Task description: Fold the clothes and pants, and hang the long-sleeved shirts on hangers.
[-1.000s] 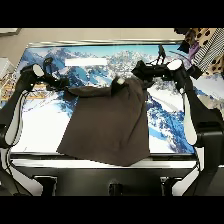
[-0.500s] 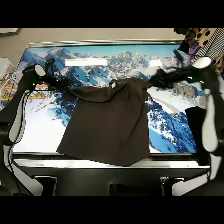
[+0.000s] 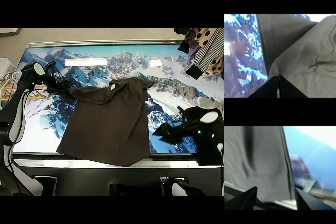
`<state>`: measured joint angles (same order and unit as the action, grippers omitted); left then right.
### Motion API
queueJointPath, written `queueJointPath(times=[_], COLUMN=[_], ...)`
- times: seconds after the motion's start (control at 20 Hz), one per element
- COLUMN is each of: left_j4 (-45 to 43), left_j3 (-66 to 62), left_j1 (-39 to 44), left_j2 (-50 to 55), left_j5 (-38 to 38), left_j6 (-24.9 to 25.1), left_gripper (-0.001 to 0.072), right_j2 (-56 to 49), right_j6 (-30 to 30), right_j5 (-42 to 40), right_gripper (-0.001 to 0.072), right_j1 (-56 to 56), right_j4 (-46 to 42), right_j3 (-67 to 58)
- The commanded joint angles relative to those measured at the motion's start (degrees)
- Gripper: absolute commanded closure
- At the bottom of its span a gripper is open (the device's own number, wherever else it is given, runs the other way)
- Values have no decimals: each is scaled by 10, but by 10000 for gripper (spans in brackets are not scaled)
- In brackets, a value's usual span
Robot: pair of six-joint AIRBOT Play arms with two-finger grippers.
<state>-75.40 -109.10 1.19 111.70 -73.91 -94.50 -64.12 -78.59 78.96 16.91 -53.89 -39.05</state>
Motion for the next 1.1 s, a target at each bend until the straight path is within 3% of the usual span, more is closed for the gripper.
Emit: queueJointPath(times=[0.0,0.3,0.5,0.7,0.75,0.9,1.05], left_j4=[0,9,8,8,8,8,8], left_j3=[0,0,0,0,0,0,0], left_j1=[0,0,0,0,0,-1,-2], left_j2=[0,0,0,0,0,0,0], left_j5=[-16,-16,-17,-17,-17,-17,-22], left_j6=[0,0,0,2,2,2,2], left_gripper=[693,693,693,693,693,693,693], right_j2=[77,78,75,75,75,76,64], right_j6=[1,3,-54,-66,-65,-69,-173], right_j5=[-30,-109,-169,-170,-170,-182,-200], right_gripper=[155,156,202,428,663,683,683], right_j1=[2,-43,-145,-166,-166,-164,-164], right_j4=[1,48,41,40,40,34,-109], right_j3=[127,161,162,162,162,139,14])
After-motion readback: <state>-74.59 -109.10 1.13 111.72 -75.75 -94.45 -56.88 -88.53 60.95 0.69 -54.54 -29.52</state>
